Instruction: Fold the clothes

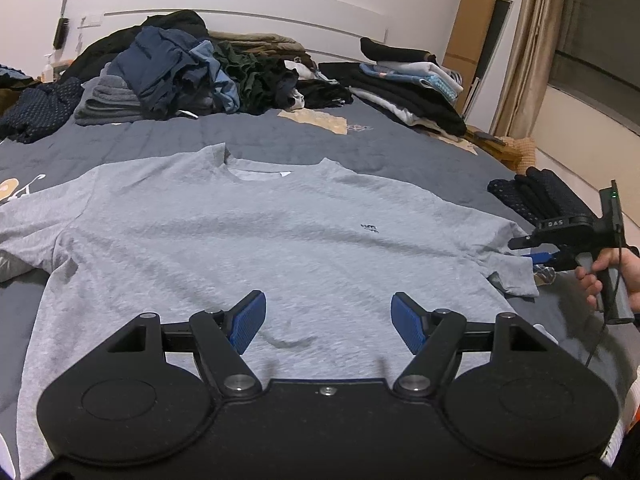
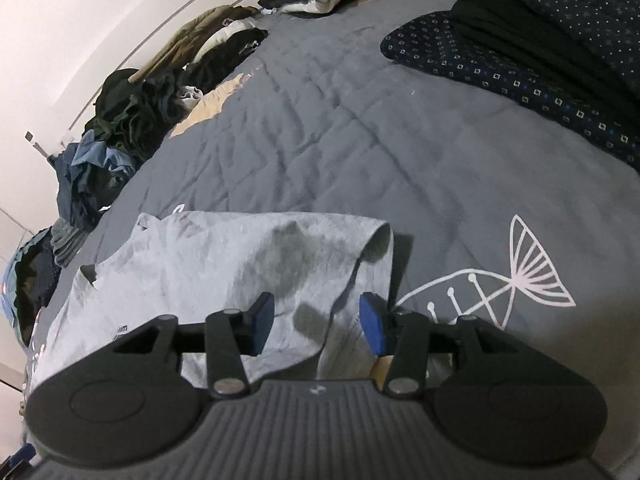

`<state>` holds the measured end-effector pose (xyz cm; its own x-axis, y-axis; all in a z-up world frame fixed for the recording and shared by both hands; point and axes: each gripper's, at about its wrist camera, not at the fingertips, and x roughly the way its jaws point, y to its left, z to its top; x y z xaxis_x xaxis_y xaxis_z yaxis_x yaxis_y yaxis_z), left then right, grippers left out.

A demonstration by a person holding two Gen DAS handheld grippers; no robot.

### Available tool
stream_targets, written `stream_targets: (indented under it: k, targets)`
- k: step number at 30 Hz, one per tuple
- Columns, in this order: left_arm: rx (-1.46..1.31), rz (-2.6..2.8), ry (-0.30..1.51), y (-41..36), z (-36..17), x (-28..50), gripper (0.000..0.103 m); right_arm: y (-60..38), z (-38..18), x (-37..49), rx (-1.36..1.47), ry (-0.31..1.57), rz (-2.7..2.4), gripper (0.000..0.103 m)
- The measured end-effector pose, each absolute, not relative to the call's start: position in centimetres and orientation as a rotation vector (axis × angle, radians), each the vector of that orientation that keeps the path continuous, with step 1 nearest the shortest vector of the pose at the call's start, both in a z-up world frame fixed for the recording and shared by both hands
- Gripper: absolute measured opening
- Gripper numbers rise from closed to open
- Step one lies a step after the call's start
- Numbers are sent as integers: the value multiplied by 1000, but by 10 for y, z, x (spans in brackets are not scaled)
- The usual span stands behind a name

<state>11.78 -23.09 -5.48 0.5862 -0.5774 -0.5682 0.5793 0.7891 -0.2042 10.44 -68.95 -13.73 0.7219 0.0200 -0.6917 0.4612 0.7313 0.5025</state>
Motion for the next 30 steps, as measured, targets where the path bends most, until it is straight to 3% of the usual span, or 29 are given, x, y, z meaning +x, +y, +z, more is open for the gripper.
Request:
stream_targets:
  k: [4, 6, 8, 9, 20, 26, 30]
  targets:
    - [10, -677, 665, -232, -56, 117, 69, -690, -145, 111, 728, 726, -279, 41]
    - [14, -674, 666, -232, -56, 117, 69, -690, -147, 113, 744, 728, -277, 15]
    - [15, -672, 667, -232, -56, 117, 70, -690, -147, 114, 759, 730, -264, 3]
    - [15, -670, 667, -232, -56, 117, 70, -689, -144, 113, 754, 722, -264, 2]
    - [16, -666, 679, -231, -58, 121, 71, -736, -114, 72, 858, 613, -463, 1]
    - [19, -671, 689, -234, -60, 121, 72, -721, -120, 83, 845, 707, -316, 10]
    - [24, -674, 689, -236, -60, 121, 72, -708, -123, 93, 812, 779, -258, 24]
